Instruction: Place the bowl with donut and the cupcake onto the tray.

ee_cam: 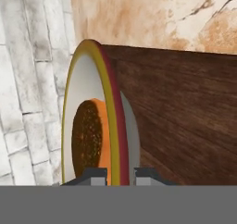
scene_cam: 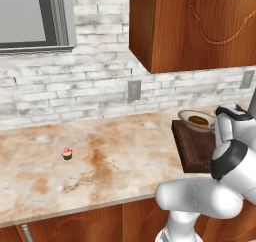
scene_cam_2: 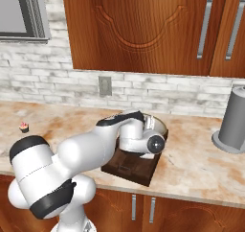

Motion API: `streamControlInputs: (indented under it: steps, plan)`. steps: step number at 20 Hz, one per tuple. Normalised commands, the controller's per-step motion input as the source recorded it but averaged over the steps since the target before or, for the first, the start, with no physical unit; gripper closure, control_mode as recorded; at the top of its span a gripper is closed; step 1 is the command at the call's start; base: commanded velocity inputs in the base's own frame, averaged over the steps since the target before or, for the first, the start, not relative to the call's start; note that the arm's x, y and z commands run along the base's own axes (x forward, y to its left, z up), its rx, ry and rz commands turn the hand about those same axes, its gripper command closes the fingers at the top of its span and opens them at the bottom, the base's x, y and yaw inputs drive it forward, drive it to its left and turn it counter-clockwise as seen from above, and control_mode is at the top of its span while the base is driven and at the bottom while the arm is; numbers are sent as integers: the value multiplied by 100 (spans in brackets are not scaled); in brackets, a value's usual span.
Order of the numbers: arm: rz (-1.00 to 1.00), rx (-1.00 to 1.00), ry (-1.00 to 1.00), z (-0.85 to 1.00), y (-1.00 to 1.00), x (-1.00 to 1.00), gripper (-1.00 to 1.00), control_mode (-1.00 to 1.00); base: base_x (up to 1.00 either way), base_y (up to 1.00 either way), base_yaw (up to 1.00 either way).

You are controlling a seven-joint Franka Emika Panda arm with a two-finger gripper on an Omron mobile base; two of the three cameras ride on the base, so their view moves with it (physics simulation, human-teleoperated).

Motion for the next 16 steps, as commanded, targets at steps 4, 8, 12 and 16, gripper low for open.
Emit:
streamControlInputs:
  steps: [4,8,12,16]
  plan:
    - [-5,0,0,-13,0,-1,100,-100,0,0,0]
    - [-4,0,0,-11,0,-1,100,-100,0,0,0]
    - [-4,0,0,-9,0,0,100,-100,0,0,0]
    - [-4,0,0,-10,0,0,100,-100,0,0,0]
